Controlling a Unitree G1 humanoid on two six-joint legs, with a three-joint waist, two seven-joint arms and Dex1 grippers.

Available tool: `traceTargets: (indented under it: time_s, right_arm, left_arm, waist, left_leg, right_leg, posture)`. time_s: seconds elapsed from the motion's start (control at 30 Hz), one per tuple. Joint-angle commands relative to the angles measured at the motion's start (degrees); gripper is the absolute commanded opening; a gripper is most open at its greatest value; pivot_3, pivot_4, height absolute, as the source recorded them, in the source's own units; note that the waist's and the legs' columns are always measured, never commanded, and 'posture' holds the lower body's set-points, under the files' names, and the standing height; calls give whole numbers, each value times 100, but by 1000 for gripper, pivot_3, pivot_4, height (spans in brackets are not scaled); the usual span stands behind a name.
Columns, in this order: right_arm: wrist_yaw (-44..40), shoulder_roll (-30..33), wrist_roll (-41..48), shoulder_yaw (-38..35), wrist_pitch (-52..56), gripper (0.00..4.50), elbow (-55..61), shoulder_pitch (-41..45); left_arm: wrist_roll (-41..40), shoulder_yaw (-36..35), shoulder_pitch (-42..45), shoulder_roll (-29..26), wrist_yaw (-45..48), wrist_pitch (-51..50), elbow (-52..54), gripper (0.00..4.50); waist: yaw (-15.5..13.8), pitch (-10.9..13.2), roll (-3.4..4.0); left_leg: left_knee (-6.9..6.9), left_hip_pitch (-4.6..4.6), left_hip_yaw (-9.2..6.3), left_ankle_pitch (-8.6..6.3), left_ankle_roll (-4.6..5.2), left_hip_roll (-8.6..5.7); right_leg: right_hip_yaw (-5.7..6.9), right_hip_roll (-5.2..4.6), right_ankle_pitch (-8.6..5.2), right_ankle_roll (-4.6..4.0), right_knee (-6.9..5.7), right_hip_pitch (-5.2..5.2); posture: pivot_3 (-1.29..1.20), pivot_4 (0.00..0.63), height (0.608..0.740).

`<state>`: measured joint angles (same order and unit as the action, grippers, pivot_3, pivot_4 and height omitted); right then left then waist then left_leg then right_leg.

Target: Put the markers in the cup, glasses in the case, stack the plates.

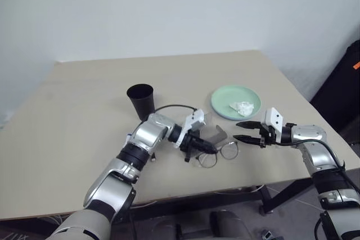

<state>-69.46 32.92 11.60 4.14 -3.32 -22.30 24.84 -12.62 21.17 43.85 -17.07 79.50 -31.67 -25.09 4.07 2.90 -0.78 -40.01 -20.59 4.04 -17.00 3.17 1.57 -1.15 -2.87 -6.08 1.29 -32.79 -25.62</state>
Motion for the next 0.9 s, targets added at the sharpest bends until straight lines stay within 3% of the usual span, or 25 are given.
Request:
traceTargets:
  time_s: [0.03, 0.43, 0.9]
  right_arm:
    - [114, 85, 3, -171, -157, 2324, -111, 303]
    - [173, 133, -70, -198, -345, 2324, -523, 539]
    - [169, 147, -111, -192, -384, 2324, -596, 577]
  left_arm:
    - [-230, -426, 400, -36, -85, 48, 164, 26]
    - [625, -459, 922, -295, -1033, 891, -840, 26]
    - [1181, 68, 504, -260, -1061, 852, -569, 26]
  waist:
    - [5, 0, 1]
    - [1, 1, -4]
    - [2, 1, -3]
  left_leg:
    - [0, 2, 0, 0, 0, 0]
    - [1, -1, 4, 0, 2, -5]
    - [1, 0, 4, 0, 2, -5]
  right_leg:
    - [-3, 0, 0, 0, 0, 0]
    - [-6, 3, 1, 2, 0, 3]
    - [-7, 3, 1, 2, -1, 3]
  posture:
    - [0, 0, 740]
    - [0, 0, 740]
    - [0, 0, 740]
